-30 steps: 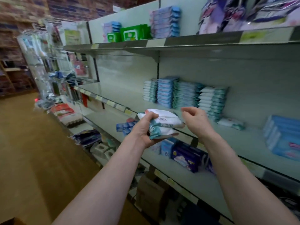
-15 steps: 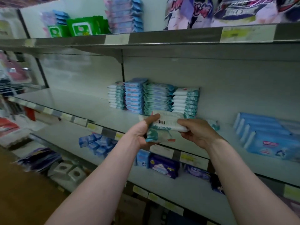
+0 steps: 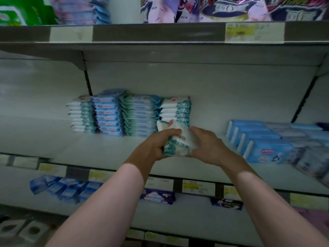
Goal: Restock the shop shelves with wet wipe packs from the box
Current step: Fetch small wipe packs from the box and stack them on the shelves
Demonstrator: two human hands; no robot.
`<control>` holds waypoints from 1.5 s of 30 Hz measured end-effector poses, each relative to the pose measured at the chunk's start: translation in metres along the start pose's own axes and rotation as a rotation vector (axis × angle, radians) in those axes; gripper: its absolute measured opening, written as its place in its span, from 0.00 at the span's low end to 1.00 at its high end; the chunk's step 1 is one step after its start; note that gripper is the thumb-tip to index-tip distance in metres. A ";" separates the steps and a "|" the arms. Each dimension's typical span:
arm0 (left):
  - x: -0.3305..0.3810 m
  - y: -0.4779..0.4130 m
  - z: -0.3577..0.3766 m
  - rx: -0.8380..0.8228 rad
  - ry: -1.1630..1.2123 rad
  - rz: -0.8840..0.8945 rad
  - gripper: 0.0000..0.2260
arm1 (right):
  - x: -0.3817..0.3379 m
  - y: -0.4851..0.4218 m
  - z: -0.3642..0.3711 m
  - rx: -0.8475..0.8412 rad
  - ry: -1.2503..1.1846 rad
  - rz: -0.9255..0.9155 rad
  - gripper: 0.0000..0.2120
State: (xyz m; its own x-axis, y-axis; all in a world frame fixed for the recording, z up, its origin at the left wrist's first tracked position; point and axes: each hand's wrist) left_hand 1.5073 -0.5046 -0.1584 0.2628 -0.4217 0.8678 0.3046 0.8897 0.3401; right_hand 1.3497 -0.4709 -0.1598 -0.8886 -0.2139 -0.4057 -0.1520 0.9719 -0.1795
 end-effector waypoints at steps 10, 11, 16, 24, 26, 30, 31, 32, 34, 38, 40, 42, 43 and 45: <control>0.010 -0.026 0.034 -0.050 0.175 0.041 0.10 | 0.056 -0.032 0.000 0.253 -0.715 0.357 0.14; 0.010 -0.029 0.034 -0.044 0.205 0.045 0.10 | 0.061 -0.035 0.000 0.282 -0.916 0.458 0.13; -0.002 -0.053 0.024 -0.012 0.321 0.054 0.10 | 0.086 -0.057 0.008 0.309 -1.353 0.657 0.12; -0.021 -0.086 0.016 -0.031 0.364 0.070 0.11 | 0.112 -0.083 0.036 0.370 -1.490 0.751 0.16; -0.026 -0.092 0.014 -0.056 0.362 0.078 0.10 | 0.116 -0.086 0.039 0.360 -1.495 0.737 0.17; -0.035 -0.103 0.010 -0.071 0.341 0.099 0.11 | 0.121 -0.093 0.043 0.340 -1.441 0.708 0.16; -0.037 -0.105 0.010 -0.085 0.345 0.102 0.10 | 0.123 -0.096 0.045 0.357 -1.407 0.706 0.16; -0.038 -0.107 0.010 -0.103 0.341 0.102 0.09 | 0.125 -0.097 0.047 0.374 -1.341 0.704 0.15; -0.041 -0.111 0.013 -0.134 0.322 0.096 0.09 | 0.130 -0.101 0.050 0.392 -1.084 0.693 0.12; -0.047 -0.118 0.029 -0.158 0.275 0.088 0.11 | 0.143 -0.104 0.053 0.355 -0.695 0.660 0.16; -0.048 -0.127 0.040 -0.137 0.230 0.098 0.13 | 0.146 -0.103 0.056 0.336 -0.622 0.635 0.16; -0.046 -0.136 0.052 -0.123 0.190 0.119 0.10 | 0.148 -0.102 0.056 0.324 -0.560 0.589 0.14; -0.045 -0.141 0.057 -0.126 0.172 0.123 0.08 | 0.149 -0.100 0.055 0.330 -0.556 0.570 0.16; -0.039 -0.149 0.067 -0.126 0.123 0.127 0.06 | 0.152 -0.098 0.052 0.346 -0.634 0.542 0.22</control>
State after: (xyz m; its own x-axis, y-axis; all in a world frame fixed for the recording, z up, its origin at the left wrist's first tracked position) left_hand 1.3905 -0.6092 -0.2186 0.4140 -0.3325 0.8474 0.3722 0.9114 0.1758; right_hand 1.2521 -0.6033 -0.2501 -0.3797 0.1521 -0.9125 0.4480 0.8933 -0.0375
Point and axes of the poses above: each hand's wrist, its own y-axis away from the middle knuckle, its own z-axis out of the palm, x = y × z, and after that the axes turned 2 degrees about y, right-handed
